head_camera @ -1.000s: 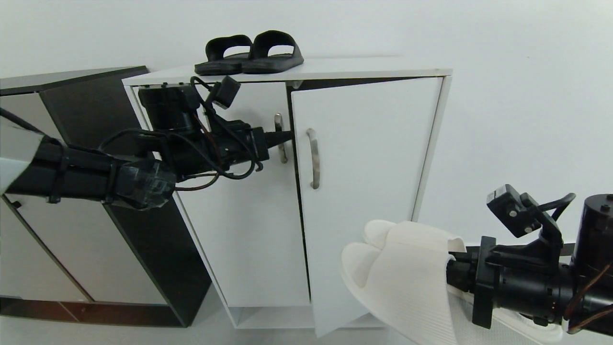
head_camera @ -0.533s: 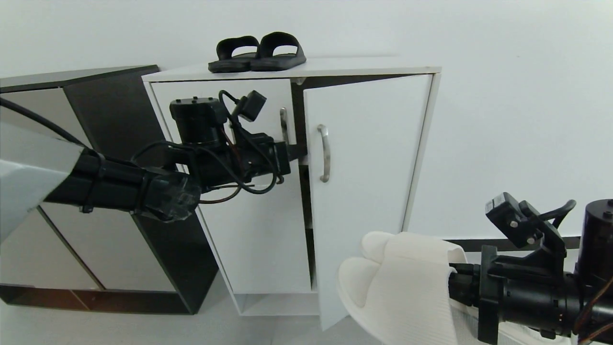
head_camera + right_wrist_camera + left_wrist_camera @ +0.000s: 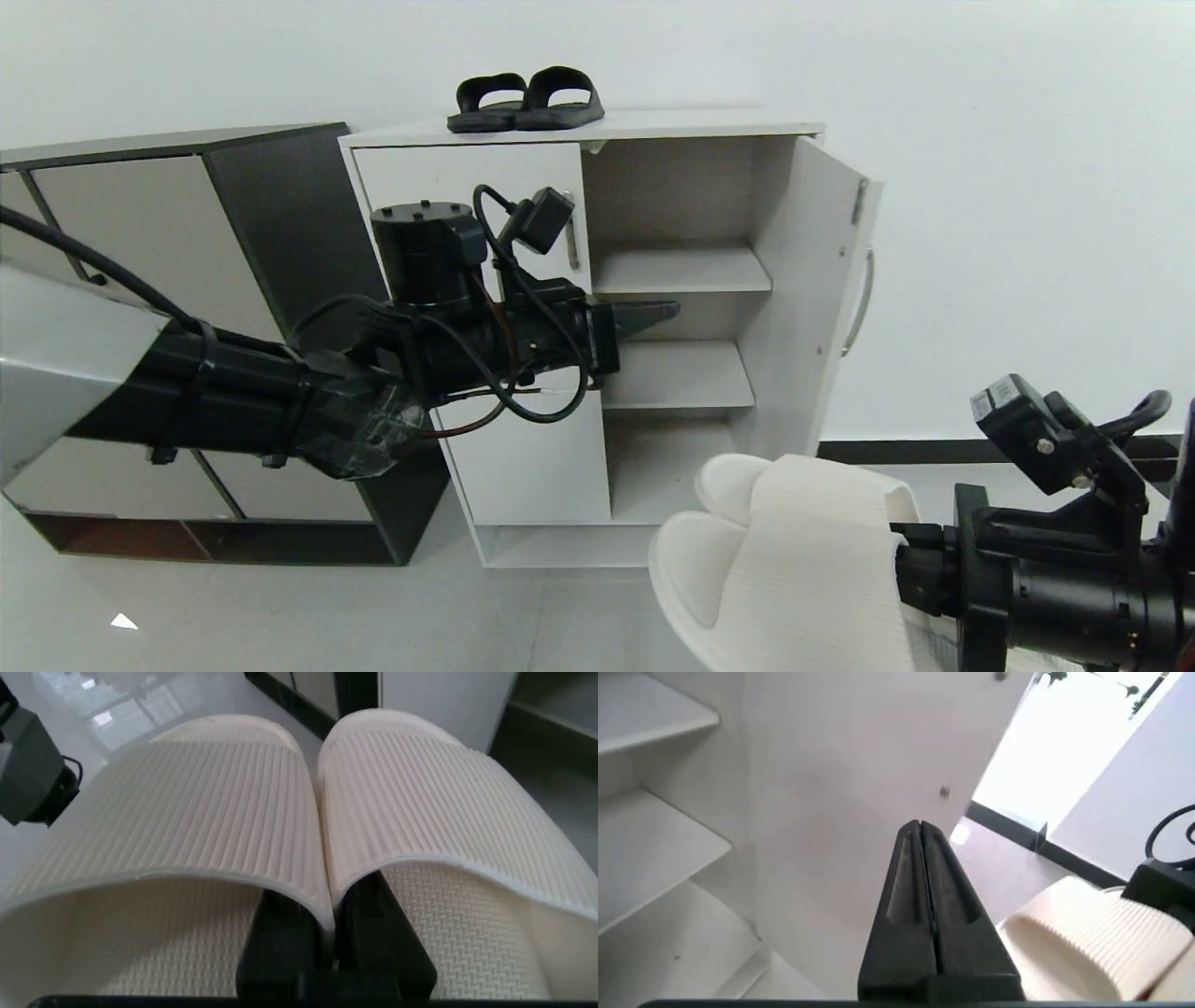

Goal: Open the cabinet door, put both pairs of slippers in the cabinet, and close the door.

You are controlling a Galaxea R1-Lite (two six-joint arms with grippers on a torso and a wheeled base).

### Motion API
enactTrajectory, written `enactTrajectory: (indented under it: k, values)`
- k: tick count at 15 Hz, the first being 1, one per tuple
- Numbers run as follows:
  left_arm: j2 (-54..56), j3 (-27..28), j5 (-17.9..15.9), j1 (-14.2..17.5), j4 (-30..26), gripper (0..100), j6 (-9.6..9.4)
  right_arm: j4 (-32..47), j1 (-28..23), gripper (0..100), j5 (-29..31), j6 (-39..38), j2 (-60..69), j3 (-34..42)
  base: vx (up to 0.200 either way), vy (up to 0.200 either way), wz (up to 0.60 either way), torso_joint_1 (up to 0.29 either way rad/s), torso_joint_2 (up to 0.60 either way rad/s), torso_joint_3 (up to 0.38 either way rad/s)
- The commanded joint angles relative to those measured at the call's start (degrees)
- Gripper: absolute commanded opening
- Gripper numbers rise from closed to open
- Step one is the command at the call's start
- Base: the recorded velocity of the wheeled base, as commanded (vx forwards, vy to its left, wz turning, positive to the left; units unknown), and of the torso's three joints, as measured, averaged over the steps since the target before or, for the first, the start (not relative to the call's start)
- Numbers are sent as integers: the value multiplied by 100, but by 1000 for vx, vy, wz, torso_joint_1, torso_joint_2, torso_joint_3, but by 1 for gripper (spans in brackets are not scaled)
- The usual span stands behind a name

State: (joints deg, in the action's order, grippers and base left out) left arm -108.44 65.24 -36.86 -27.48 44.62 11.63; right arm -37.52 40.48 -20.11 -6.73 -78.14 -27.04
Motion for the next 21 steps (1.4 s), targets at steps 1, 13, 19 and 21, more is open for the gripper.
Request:
enactTrajectory:
  k: [1, 13, 19, 21]
  values:
    - [428, -179, 109, 304, -23, 0, 6, -9, -41, 0, 95, -57, -193, -205, 0, 0, 0, 0, 0, 0]
    - [6660, -4863, 5849, 1412, -2361, 0, -592, -27, -49, 0, 2134, -786, -1230, -1067, 0, 0, 0, 0, 0, 0]
    - [10430, -6208, 5523, 3064, -4690, 0, -1005, -27, -49, 0, 2134, -777, -1247, -1031, 0, 0, 0, 0, 0, 0]
    - [10580, -6428, 5216, 2897, -4391, 0, -1075, -27, -41, 0, 2134, -768, -1265, -996, 0, 0, 0, 0, 0, 0]
